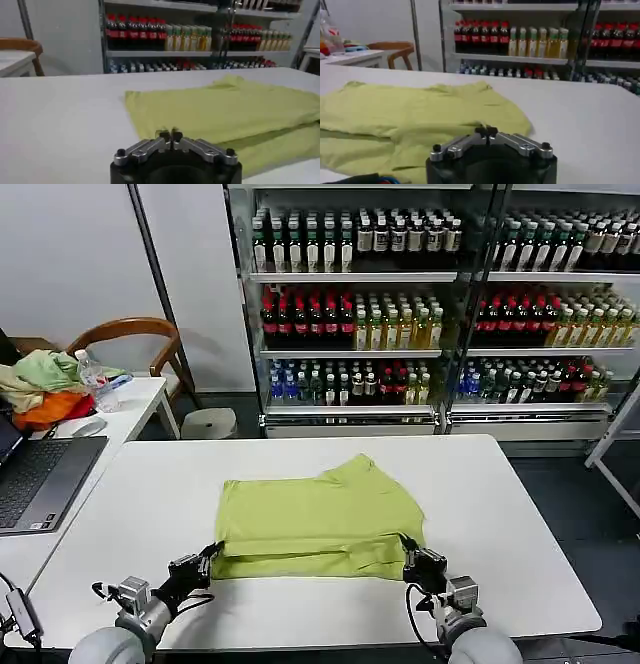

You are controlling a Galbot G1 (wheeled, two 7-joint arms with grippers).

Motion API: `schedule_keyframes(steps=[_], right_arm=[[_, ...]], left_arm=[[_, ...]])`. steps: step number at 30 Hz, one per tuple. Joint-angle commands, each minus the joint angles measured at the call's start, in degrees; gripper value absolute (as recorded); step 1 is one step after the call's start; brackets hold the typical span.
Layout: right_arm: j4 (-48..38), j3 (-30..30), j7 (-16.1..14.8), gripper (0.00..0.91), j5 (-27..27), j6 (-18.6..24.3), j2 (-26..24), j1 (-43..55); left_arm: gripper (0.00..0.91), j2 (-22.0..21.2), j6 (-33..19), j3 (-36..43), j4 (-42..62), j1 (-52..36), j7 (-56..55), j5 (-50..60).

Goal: Fold and organize the clothes.

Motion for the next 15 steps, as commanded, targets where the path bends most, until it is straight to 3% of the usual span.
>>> schedule_keyframes(steps=[1,5,15], right_arm=[[-0.62,-0.03,-0.08,0.907,0.17,-0.07,0.13,0.27],[-2.83,-0.79,0.29,0.907,-3.06,0.29,1.41,0.98],[-2.69,0.78,2.26,0.907,-1.97,-0.48,1.62,3.14]], left_arm=[[0.907,0.14,-0.1,1.81,4.15,-4.53,0.31,0.94],[0.907,-0.11,-0.99,2.69,5.06,-4.87,0.32,4.65],[0.907,0.8,-0.85,-0.76,1.88,-1.98,-0.09,3.16]])
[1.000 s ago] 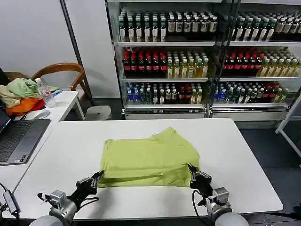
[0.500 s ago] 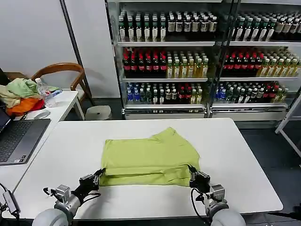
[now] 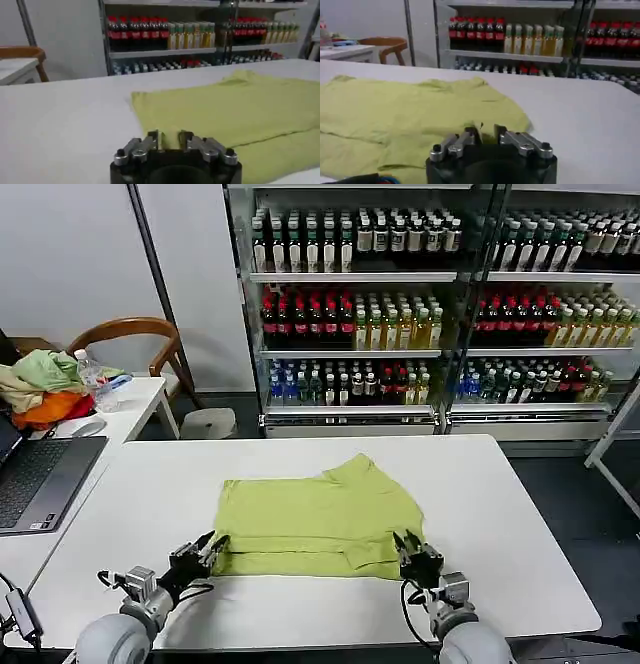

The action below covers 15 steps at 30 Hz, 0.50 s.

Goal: Fold and organize the clothes.

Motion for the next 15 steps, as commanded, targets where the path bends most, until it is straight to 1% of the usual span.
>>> schedule_keyframes(steps=[1,2,3,4,6,8,10,12,15], right_arm=[[-0.4,0.01,0.57,0.907,-0.35,0.1,0.66,0.98],[0.82,0.62,0.52,0.907,-0.34,0.04,0.42,0.14],[1.76,1.1,0.42,0.907,-0.37,0.0,0.12,-0.79],[2.58,1.8,0.4,0.907,-0.52,-0.03,-0.08,-1.5],[2.68,2.85,0.45,0.907,-0.71,-0.08,-0.43,-2.41],[2.75,3.68,0.52,0.907,-0.51,-0.07,-0.71,-3.24],[5.32,4.22,0.57,0.907,0.1,-0.31,-1.08,-5.8],[6.87,4.3,0.72,0.907,0.28,-0.74,-1.06,-7.74],[8.31,4.31,1.1,0.907,-1.34,-2.18,-0.6,-10.15]], left_arm=[[0.907,0.41,-0.72,-2.24,-1.43,1.65,0.0,0.1],[0.907,0.74,-1.6,-2.69,-2.88,3.22,-0.13,-0.44],[0.907,1.05,-4.57,-3.15,-4.38,4.87,-0.43,-0.9],[0.907,1.24,-5.12,-3.48,-5.87,6.64,-0.88,-0.95],[0.907,1.31,-4.22,-3.45,-9.06,8.95,-2.27,-0.94],[0.907,0.84,-2.07,-3.2,-11.23,9.96,-4.22,-0.97],[0.907,0.4,5.32,-2.29,-13.04,10.2,-9.18,-1.94],[0.907,-0.05,7.45,-1.76,-13.46,10.44,-10.29,-3.6],[0.907,-0.88,8.51,-1.05,-12.7,10.39,-13.13,-3.57]])
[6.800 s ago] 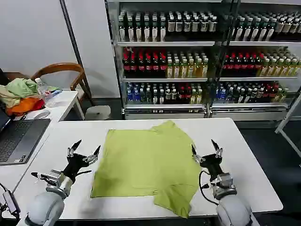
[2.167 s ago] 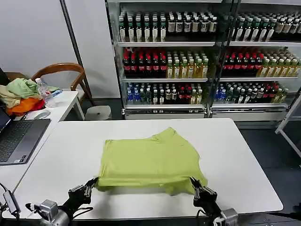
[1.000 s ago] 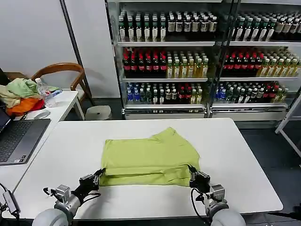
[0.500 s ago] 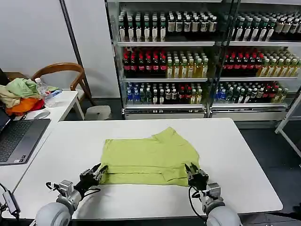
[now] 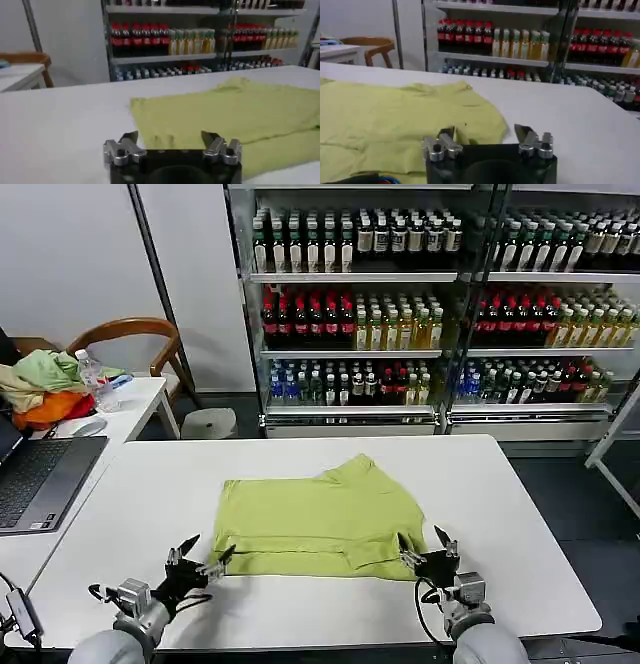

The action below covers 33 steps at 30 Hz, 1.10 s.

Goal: Fold and organize the clothes.

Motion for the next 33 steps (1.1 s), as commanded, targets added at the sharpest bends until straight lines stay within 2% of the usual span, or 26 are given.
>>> schedule_keyframes(steps=[1,4,5,6,7,8,25,33], right_arm=[[3.34,1.12,0.37,0.907,-2.18,-1.38,-0.17,-4.2],[2.86,1.14,0.39,0.907,-2.46,-2.23,0.01,-4.94],[2.21,1.01,0.46,0.574,-2.56,-1.91,0.32,-5.17],[2.1,0.93,0.41,0.574,-2.56,-1.64,0.44,-5.16],[1.99,0.59,0.4,0.0,-2.41,-1.07,0.61,-5.14],[2.01,0.49,0.39,0.0,-2.35,-1.04,0.69,-5.12],[1.85,-1.09,0.51,0.0,-0.04,-1.35,0.5,-4.89],[2.56,-1.04,0.52,0.0,0.38,-1.54,0.5,-5.07]], left_arm=[[0.907,-0.76,6.0,0.16,-3.73,2.74,-7.26,-1.69],[0.907,-1.01,6.26,0.43,-1.75,1.14,-8.36,-1.58],[0.907,-1.24,6.88,0.61,-1.25,0.56,-9.18,-1.76],[0.907,-1.44,6.98,0.85,-0.7,-0.28,-9.49,-1.84],[0.121,-1.74,6.88,1.12,-0.2,-0.71,-9.38,-1.83],[0.04,-2.0,6.96,1.29,0.25,-1.06,-9.47,-1.67],[0.03,-2.21,7.27,1.81,0.49,-1.27,-6.93,-2.74],[0.02,-1.81,12.43,1.63,-0.8,-1.34,-3.34,-1.45]])
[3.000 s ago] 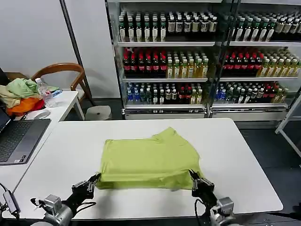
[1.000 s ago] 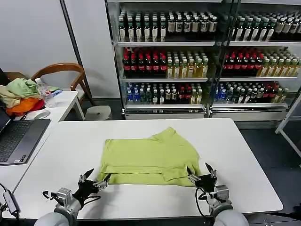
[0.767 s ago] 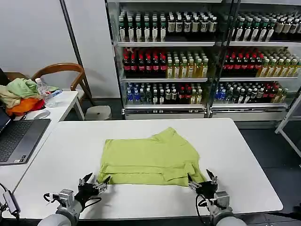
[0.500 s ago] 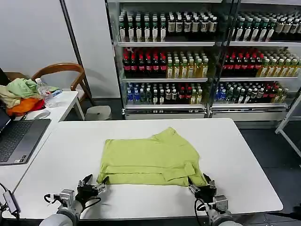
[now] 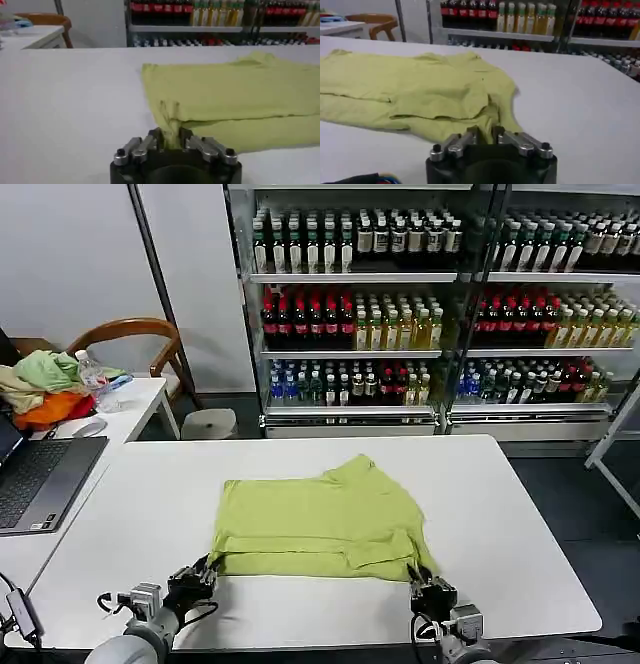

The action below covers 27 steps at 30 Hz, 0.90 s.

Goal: Fold and organize the clothes.

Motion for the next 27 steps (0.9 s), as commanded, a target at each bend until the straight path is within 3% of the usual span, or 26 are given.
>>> schedule_keyframes(steps=[1,12,27], right_arm=[[0.2,-0.11,0.09,0.0,0.2,0.0,0.17,-0.25],[5.49,1.7,-0.57,0.0,-1.62,-1.67,-0.52,-7.45],[12.02,4.21,-1.48,0.0,-4.59,1.22,-1.57,-18.36]], left_arm=[[0.02,-0.19,3.96,0.08,-0.57,0.02,2.17,0.49],[0.02,-0.54,5.7,-3.84,-7.61,6.96,3.31,5.8],[0.03,0.28,3.5,-11.12,-12.01,17.74,3.38,5.8]])
